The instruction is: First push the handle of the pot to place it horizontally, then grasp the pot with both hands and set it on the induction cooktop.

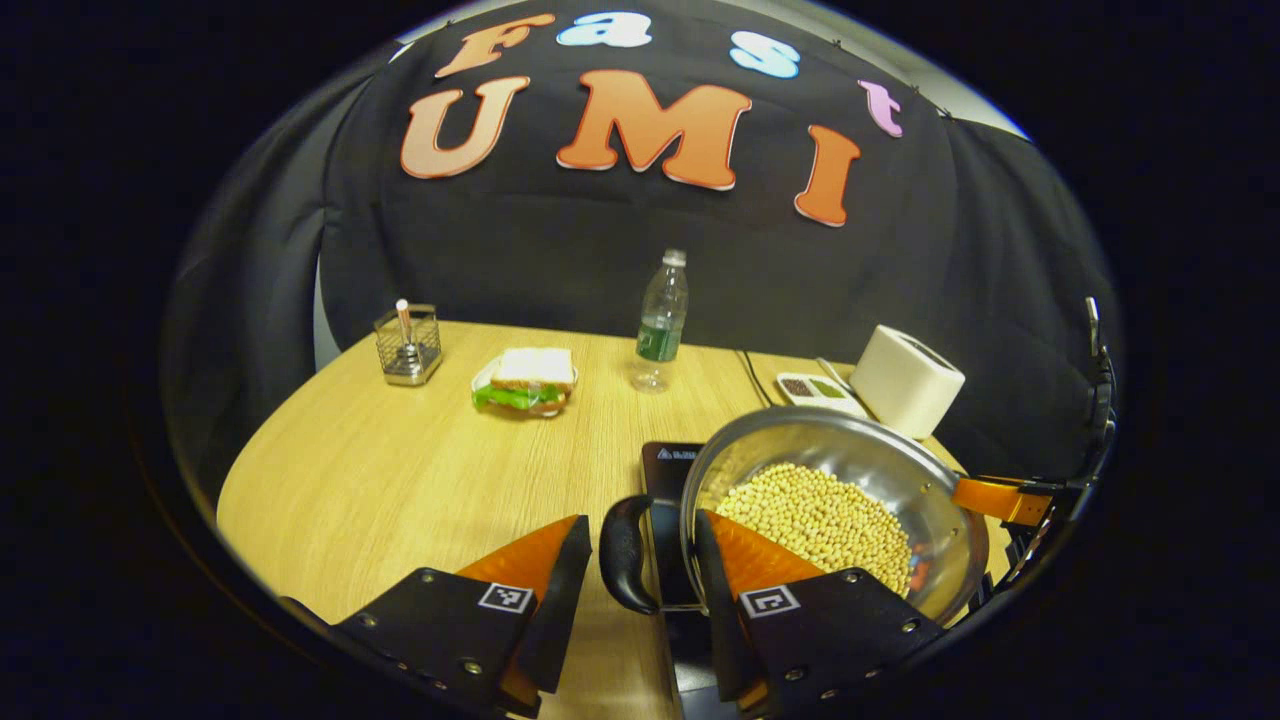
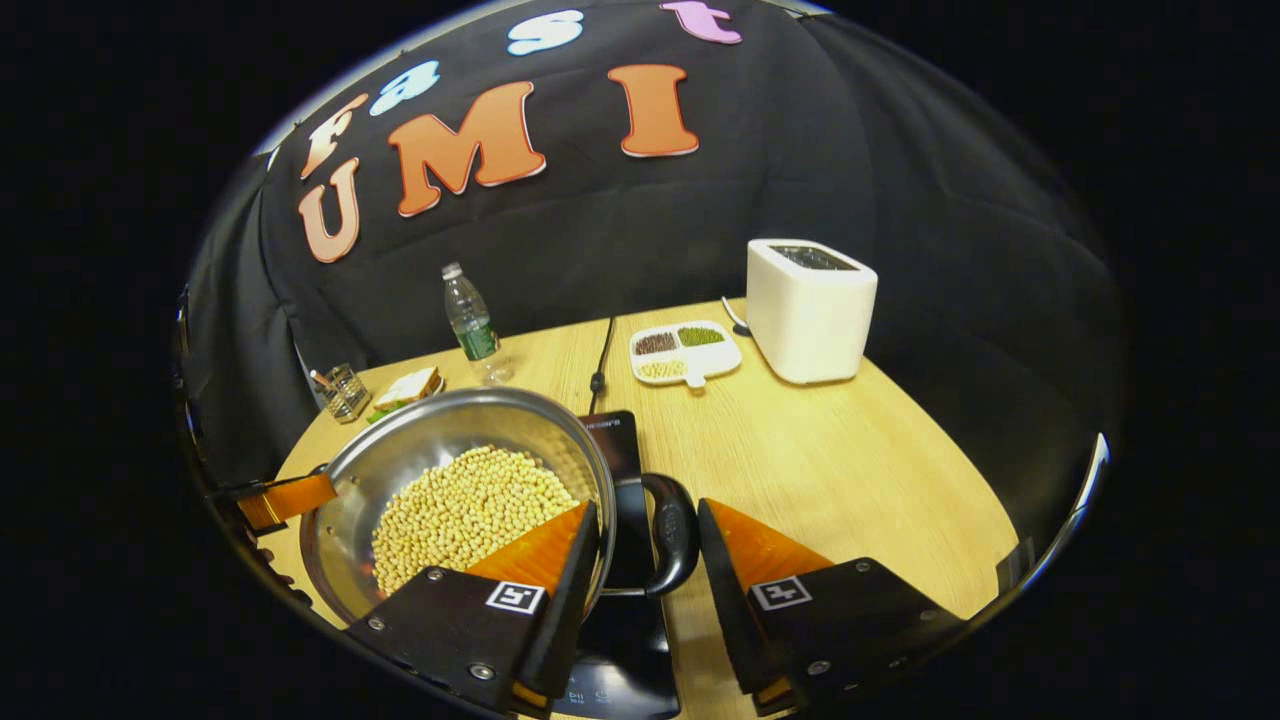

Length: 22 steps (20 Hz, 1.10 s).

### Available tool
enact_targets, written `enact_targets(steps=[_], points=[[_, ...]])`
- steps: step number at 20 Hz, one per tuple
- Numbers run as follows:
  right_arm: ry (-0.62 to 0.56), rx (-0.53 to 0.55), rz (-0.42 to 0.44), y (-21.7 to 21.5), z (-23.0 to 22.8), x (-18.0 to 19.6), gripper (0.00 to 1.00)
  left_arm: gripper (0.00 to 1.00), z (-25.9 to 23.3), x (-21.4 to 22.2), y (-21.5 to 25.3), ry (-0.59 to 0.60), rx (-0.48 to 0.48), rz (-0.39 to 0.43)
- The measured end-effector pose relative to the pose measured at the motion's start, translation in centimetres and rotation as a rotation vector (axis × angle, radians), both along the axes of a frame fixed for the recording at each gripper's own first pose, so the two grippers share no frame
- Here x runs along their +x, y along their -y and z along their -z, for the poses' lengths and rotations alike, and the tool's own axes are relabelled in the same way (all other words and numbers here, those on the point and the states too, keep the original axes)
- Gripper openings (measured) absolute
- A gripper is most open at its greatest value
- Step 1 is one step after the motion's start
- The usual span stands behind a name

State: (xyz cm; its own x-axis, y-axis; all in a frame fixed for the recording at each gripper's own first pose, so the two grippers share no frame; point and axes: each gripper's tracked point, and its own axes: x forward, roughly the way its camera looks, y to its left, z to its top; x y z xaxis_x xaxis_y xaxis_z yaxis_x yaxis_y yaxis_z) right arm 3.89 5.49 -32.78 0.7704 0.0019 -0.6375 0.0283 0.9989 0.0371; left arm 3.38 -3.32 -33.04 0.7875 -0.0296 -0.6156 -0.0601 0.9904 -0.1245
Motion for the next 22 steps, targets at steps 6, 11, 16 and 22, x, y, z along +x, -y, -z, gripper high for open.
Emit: enact_targets(steps=[6, 11, 16, 22], points=[[0.183, -0.037, -0.020, -0.1, -9.9, 0.4, 0.94, 0.64, -10.3, 1.0, -5.3, 0.207, 0.067, -0.112], [0.348, -0.054, -0.034, 0.8, -18.4, -1.4, 0.94, 0.80, -19.7, 0.3, -8.5, 0.380, 0.150, -0.166], [0.500, -0.058, -0.060, 0.5, -27.3, -3.5, 0.99, 0.89, -30.2, -1.8, -11.7, 0.551, 0.201, -0.214], [0.686, -0.075, -0.035, 2.1, -36.0, -6.2, 0.99, 0.89, -33.3, -5.2, -9.8, 0.611, 0.275, -0.158]])
